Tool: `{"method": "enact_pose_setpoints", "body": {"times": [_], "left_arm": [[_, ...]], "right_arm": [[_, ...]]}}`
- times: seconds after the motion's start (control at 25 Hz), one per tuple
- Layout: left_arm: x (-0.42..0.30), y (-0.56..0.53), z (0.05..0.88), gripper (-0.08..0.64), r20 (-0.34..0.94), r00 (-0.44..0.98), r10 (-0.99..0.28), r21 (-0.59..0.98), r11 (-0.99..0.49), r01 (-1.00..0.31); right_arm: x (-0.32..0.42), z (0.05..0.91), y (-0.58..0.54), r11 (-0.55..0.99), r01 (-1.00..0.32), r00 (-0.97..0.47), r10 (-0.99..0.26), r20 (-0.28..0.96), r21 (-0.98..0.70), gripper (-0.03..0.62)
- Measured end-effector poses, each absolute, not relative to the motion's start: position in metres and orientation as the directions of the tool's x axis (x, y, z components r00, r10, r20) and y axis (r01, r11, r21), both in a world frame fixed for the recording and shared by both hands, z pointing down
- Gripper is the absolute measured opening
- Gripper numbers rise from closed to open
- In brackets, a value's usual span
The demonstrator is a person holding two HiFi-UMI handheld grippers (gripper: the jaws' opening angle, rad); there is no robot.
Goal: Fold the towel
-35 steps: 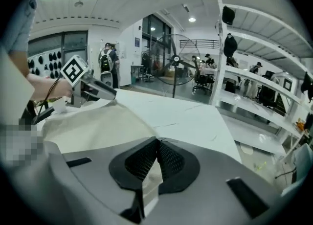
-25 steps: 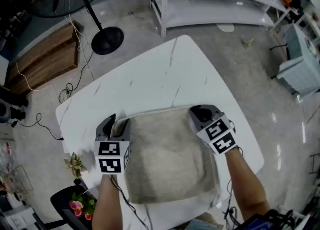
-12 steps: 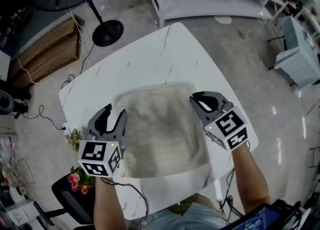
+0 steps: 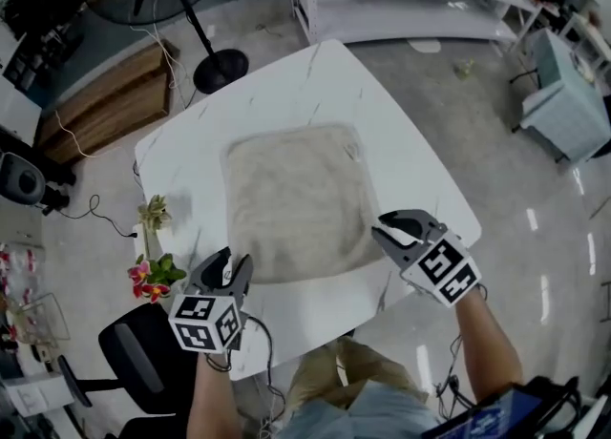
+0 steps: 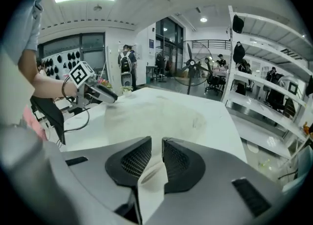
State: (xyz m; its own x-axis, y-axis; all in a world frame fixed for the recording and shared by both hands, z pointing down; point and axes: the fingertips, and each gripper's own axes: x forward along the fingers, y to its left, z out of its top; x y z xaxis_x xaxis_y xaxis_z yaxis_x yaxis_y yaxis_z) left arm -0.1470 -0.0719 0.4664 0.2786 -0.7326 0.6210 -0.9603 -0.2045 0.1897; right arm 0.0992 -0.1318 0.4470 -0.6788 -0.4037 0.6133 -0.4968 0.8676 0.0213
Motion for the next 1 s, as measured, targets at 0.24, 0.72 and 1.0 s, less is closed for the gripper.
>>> {"method": "enact_pose_setpoints", "body": {"times": [0.24, 0.72, 1.0], "left_arm": [[-0.151, -0.056, 0.508, 0.169, 0.675, 0.270, -0.687, 0.209, -0.173, -0.962], [-0.167, -0.050, 0.525, 0.017, 0.735, 0.245, -0.632, 0.165, -0.184, -0.969], [-0.158, -0.013, 0.522, 0.015, 0.730, 0.276, -0.625, 0.195, -0.197, -0.961]], "right_arm": [[0.115, 0.486, -0.093, 0.855, -0.507, -0.682, -0.324, 0.656, -0.105, 0.182], [0.121, 0.516, -0.083, 0.815, -0.568, -0.639, -0.348, 0.686, -0.115, 0.046], [0.141, 0.518, -0.048, 0.799, -0.589, -0.611, -0.344, 0.713, -0.119, 0.048]]}}
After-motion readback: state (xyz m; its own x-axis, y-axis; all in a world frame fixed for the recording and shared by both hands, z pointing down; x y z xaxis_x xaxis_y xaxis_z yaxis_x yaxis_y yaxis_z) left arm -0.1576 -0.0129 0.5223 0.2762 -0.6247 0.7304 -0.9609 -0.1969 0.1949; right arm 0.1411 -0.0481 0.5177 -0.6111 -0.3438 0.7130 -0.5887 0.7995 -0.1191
